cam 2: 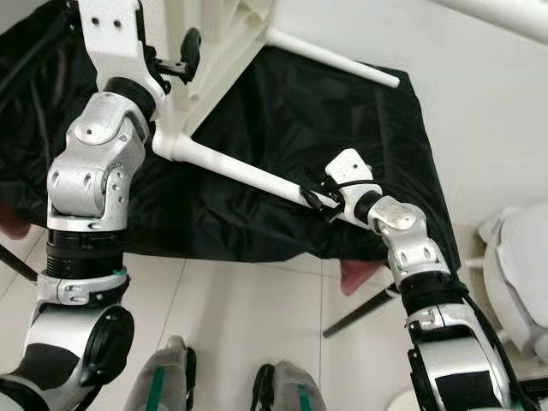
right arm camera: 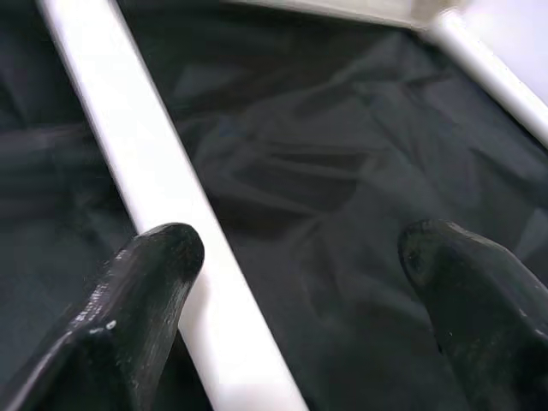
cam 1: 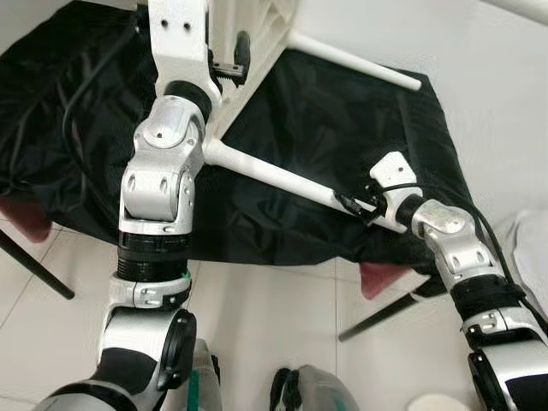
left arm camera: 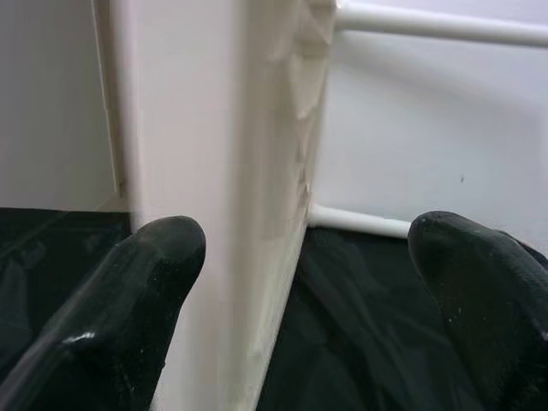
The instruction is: Building children table
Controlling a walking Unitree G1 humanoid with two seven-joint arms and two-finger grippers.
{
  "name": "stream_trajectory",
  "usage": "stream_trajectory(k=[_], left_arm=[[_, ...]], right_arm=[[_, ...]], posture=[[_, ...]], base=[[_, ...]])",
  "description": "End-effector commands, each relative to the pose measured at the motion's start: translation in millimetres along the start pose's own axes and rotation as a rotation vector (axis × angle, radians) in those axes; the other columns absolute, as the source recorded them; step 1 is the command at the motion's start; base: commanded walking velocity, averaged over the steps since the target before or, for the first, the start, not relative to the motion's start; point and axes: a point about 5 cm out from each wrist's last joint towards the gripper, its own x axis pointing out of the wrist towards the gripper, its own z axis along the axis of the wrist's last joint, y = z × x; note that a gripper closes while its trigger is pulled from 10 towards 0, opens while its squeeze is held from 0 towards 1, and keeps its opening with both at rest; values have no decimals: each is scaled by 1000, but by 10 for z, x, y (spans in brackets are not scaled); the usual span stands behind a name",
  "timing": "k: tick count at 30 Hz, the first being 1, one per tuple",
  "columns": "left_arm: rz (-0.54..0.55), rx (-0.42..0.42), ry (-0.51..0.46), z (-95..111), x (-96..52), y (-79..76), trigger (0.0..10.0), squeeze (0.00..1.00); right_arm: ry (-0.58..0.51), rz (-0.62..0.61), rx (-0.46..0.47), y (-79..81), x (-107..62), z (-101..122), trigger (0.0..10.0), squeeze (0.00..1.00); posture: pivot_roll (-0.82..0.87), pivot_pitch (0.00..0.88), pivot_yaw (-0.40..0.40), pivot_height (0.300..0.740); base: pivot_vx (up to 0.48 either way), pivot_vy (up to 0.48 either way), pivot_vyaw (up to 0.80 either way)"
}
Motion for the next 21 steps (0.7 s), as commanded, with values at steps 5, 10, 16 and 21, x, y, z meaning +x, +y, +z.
stream_trajectory(k=[5,10,16,21], left_arm=[[-39,-5,2,17,-4,-84,10000,0],[-54,5,9,-2,-9,-105,10000,0],[-60,16,24,-39,-21,-110,10000,0],[-41,39,66,-146,-58,-54,10000,0]], right_arm=[[-87,-97,107,15,11,27,10000,0],[-195,-168,219,23,48,140,10000,0],[-288,-271,309,20,63,241,10000,0],[-377,-418,303,143,67,426,10000,0]], posture=[[41,116,-72,740],[44,117,-71,740],[46,114,-70,740],[51,102,-65,740]], base=[[0,0,0],[0,0,0],[0,0,0],[0,0,0]])
